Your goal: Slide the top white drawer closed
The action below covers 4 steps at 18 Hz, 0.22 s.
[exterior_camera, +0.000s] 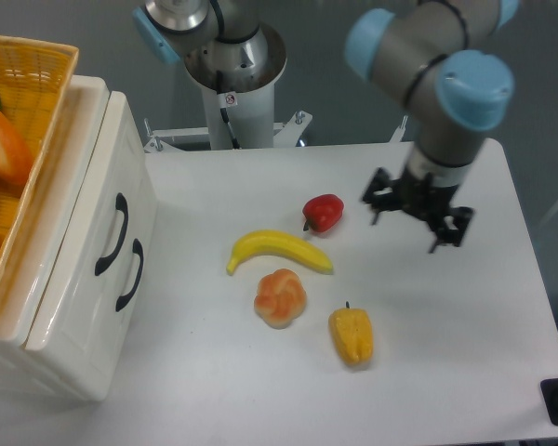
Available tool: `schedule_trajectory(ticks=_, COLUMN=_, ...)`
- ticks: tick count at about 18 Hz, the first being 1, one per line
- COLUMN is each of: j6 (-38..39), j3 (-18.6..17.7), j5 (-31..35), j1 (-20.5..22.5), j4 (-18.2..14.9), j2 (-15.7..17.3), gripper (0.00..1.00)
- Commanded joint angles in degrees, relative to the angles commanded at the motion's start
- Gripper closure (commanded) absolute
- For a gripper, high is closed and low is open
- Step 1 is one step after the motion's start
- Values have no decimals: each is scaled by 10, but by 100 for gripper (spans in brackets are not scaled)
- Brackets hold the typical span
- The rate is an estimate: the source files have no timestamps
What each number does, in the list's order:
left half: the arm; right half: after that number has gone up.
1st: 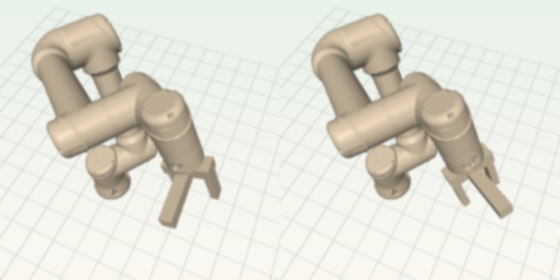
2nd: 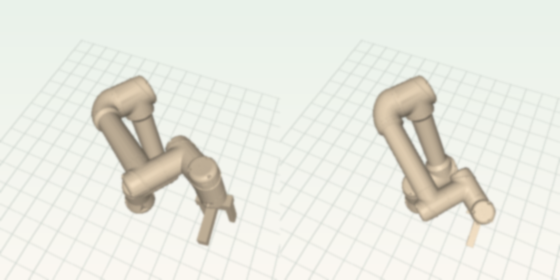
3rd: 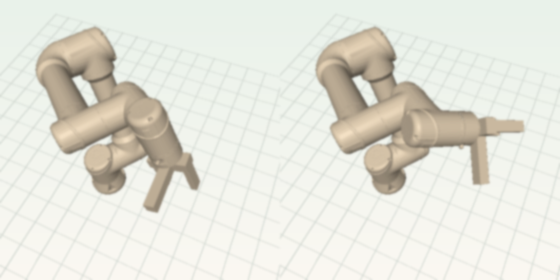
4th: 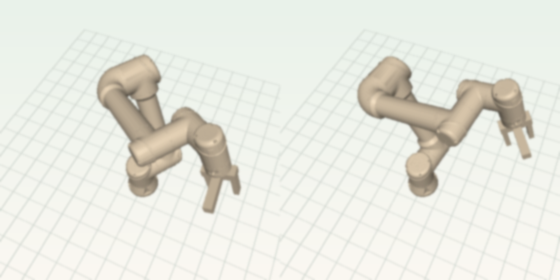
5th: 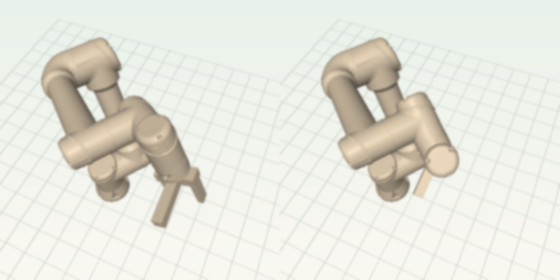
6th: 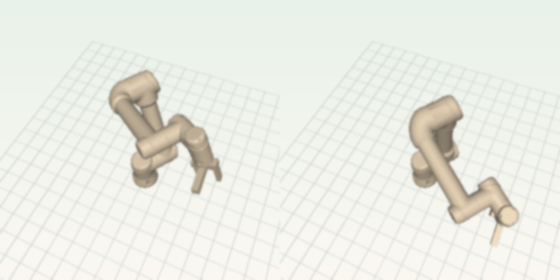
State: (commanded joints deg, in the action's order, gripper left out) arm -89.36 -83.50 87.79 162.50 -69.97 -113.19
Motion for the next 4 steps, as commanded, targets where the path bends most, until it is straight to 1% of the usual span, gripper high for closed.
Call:
schedule_trajectory(ticks=2, j6=-46, j3=3, j5=19, j1=10, j4=22, j2=-16, gripper=0)
schedule_trajectory(ticks=4, j6=-71, j3=9, j5=28, j1=23, j4=29, j2=-32, gripper=0)
